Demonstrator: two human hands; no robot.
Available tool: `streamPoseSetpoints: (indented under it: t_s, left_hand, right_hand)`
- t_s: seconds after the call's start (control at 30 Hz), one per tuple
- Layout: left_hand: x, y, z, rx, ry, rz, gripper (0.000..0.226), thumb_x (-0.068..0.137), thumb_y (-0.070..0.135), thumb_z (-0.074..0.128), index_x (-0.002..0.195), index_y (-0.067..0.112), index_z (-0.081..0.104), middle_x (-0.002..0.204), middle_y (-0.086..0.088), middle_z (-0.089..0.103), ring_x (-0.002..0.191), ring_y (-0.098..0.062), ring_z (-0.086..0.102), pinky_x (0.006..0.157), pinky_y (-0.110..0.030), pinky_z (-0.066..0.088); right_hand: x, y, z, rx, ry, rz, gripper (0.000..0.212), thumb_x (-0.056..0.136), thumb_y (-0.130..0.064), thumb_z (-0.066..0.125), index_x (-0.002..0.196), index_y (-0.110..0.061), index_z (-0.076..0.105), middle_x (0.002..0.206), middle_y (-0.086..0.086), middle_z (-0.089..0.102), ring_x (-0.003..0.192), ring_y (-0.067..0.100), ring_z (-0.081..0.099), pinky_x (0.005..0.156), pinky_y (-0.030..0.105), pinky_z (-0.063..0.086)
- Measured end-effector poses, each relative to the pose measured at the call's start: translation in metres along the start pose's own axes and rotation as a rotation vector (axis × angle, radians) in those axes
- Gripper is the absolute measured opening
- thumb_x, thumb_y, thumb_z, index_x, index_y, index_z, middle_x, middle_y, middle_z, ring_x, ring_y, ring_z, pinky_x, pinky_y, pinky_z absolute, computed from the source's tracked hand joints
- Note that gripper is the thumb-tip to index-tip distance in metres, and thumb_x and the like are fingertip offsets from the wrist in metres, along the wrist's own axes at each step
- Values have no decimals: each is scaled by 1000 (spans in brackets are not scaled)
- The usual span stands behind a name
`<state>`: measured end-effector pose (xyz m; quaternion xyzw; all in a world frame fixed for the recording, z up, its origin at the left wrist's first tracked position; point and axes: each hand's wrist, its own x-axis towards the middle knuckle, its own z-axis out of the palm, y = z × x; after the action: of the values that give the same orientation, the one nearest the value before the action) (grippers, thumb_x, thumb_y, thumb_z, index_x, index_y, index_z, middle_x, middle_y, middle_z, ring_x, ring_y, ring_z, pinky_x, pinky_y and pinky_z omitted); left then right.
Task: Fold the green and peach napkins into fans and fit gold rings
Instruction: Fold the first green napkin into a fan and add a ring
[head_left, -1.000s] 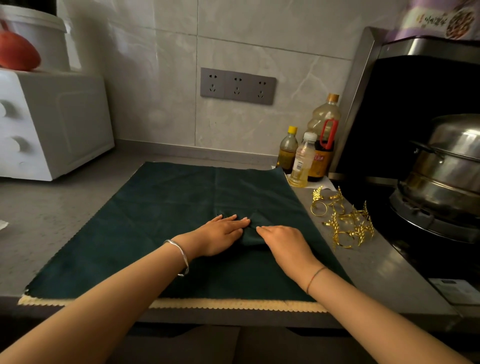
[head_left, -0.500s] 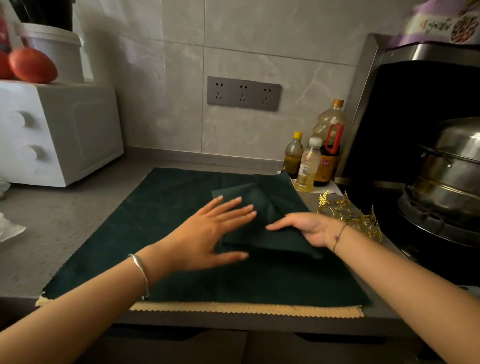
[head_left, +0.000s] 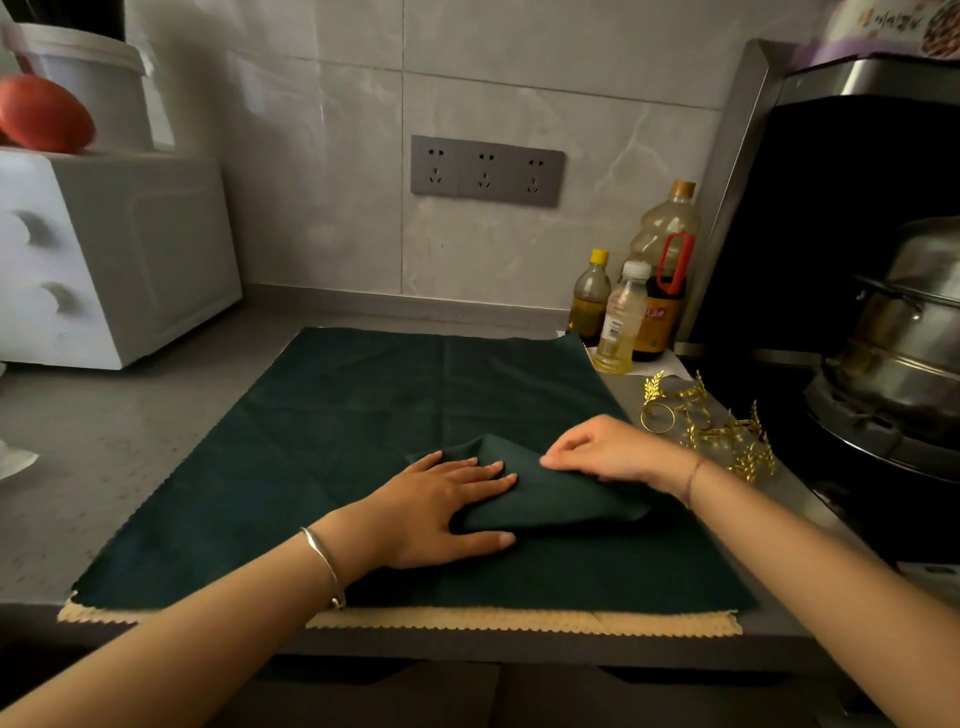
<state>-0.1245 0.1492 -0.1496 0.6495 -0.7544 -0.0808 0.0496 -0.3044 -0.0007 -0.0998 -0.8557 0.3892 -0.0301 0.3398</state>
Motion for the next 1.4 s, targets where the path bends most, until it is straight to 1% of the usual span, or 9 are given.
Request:
streamPoseSetpoints:
  t_s: [0.13, 0.23, 0.33, 0.57, 0.73, 0.83, 1.13, 1.27, 1.4]
  left_hand:
    - [1, 3, -1, 49, 27, 1, 71, 86, 72, 31, 148, 44, 11, 156, 19, 9, 144, -1, 5, 115, -30, -8]
    - [2, 4, -2, 102, 54, 19, 71, 86, 73, 31, 148, 44, 11, 157, 16, 12, 144, -3, 9, 113, -28, -9]
    - [4, 9, -5, 103, 33, 39, 68, 86, 73, 32, 146, 50, 9, 157, 9, 15, 144, -9, 13, 114, -29, -5]
    - [3, -4, -13, 14, 144, 108, 53, 87, 55, 53, 137, 42, 42, 143, 14, 45, 129, -3, 42, 112, -24, 28]
    - [12, -23, -16, -296, 336, -50, 35, 74, 64, 59, 87, 33, 67, 79, 10, 68, 69, -4, 63, 64, -27, 51]
    - [28, -27, -20, -384, 446, -141, 49, 69, 66, 60, 86, 21, 67, 74, 4, 68, 63, -11, 63, 61, -36, 54]
    - [44, -31, -19, -207, 434, -332, 56, 72, 59, 69, 116, 27, 54, 109, 5, 64, 94, -14, 62, 77, -29, 53]
    - [41, -19, -24, 12, 502, -94, 58, 86, 47, 61, 138, 29, 43, 131, 4, 52, 121, -15, 48, 99, -29, 41]
    - [43, 8, -26, 65, 263, 129, 63, 84, 62, 52, 139, 33, 42, 139, 10, 48, 131, -8, 40, 113, -28, 25]
  right_hand:
    - [-41, 12, 11, -303, 368, -392, 18, 87, -36, 61, 104, -32, 67, 103, -20, 64, 88, -7, 56, 77, 5, 42]
    - [-64, 17, 22, -557, 257, -533, 33, 89, -45, 55, 121, -35, 60, 112, -28, 52, 106, -11, 46, 89, 0, 29]
    - [-63, 32, 30, -613, 285, -574, 37, 88, -44, 56, 122, -32, 61, 116, -19, 61, 108, -3, 54, 91, 15, 44]
    - [-53, 41, 42, -491, 417, -555, 25, 83, -35, 56, 105, -29, 68, 97, -18, 65, 91, -2, 56, 76, 19, 50]
    - [-41, 42, 35, -92, 427, -344, 21, 82, -27, 71, 102, -21, 70, 87, -15, 64, 75, -9, 57, 67, 3, 42]
    - [-31, 40, 31, 108, 398, -237, 24, 78, -22, 74, 101, -13, 69, 85, -3, 65, 73, 3, 60, 65, 7, 47]
    - [-20, 36, 24, -117, 338, -123, 21, 80, -36, 71, 93, -23, 63, 79, -10, 60, 57, 0, 49, 53, 10, 37]
    - [-18, 28, 19, -238, 292, -49, 28, 80, -45, 68, 94, -23, 56, 76, -7, 64, 68, 7, 59, 65, 25, 52]
    - [-17, 22, 19, -244, 287, -10, 30, 80, -42, 69, 88, -20, 50, 74, -3, 62, 68, 13, 58, 66, 31, 49]
